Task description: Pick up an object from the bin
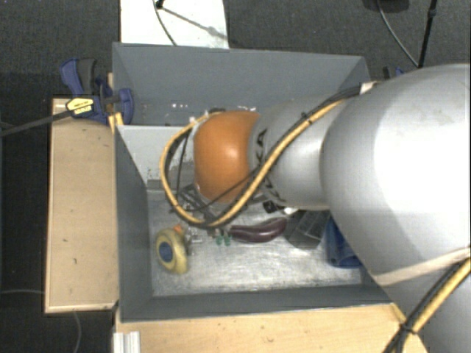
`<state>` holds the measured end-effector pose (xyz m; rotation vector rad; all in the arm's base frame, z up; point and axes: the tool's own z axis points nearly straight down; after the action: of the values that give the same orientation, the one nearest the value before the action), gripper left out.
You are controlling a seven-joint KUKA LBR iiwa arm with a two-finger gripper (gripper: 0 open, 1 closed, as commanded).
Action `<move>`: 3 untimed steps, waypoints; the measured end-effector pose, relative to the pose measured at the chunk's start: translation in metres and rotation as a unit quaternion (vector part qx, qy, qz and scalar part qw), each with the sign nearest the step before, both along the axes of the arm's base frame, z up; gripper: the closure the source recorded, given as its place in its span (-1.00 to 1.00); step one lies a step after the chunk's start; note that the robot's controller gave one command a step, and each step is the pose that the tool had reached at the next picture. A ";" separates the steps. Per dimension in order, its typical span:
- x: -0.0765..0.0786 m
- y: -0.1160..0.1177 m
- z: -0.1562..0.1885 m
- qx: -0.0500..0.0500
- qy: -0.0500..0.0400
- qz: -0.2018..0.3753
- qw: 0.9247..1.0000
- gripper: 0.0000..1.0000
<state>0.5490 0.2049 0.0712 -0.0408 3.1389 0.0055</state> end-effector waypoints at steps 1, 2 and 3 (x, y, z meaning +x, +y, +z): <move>0.000 0.000 0.000 0.000 0.000 -0.001 1.000 1.00; 0.017 0.016 0.058 -0.001 0.000 -0.033 0.999 1.00; 0.017 0.016 0.058 -0.001 0.000 -0.034 0.999 1.00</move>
Offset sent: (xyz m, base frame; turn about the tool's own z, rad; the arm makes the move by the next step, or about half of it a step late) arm 0.0161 0.0154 0.0577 0.0644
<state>0.5660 0.2206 0.1297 0.0645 3.1387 0.0031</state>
